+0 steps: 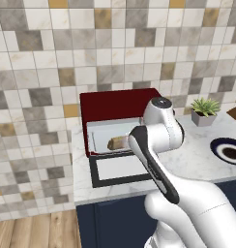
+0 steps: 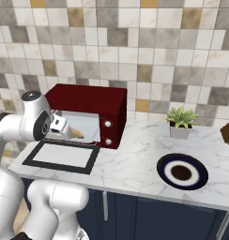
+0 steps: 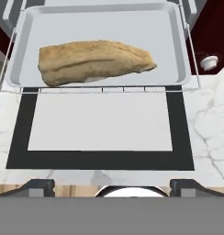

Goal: Pull the toaster oven rack outwards. Pick up the baguette from the plate and place it on the toaster oven rack. Close the toaster oven door fully and set the temperature to the lowest setting.

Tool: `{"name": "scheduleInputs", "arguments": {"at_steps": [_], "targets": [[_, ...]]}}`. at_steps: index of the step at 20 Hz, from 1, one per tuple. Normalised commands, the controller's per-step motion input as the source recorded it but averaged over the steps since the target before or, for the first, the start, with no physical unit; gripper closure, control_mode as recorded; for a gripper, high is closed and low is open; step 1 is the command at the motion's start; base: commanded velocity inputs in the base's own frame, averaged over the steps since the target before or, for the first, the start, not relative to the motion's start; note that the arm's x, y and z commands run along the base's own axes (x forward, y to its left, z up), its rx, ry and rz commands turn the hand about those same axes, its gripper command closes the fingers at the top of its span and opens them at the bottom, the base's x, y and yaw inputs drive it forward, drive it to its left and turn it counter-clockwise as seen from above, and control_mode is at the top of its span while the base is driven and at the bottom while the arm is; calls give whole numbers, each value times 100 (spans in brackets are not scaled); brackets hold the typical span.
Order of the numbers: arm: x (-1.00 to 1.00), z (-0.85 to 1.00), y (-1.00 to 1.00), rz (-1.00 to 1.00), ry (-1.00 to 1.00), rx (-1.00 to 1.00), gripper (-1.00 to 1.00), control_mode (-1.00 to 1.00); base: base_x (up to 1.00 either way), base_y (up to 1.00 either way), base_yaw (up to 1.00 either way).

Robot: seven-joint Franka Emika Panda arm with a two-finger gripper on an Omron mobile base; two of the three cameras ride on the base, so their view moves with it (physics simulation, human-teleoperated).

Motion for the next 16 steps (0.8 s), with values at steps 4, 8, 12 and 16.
{"name": "scheduleInputs", "arguments": {"at_steps": [4, 8, 12, 16], "targets": [[0, -32, -2, 0, -14, 0, -100, -100, 0, 0, 0], [4, -28, 0, 0, -11, 0, -100, -100, 0, 0, 0], [17, -23, 0, 0, -6, 0, -100, -100, 0, 0, 0], [30, -16, 0, 0, -2, 0, -100, -100, 0, 0, 0]]}}
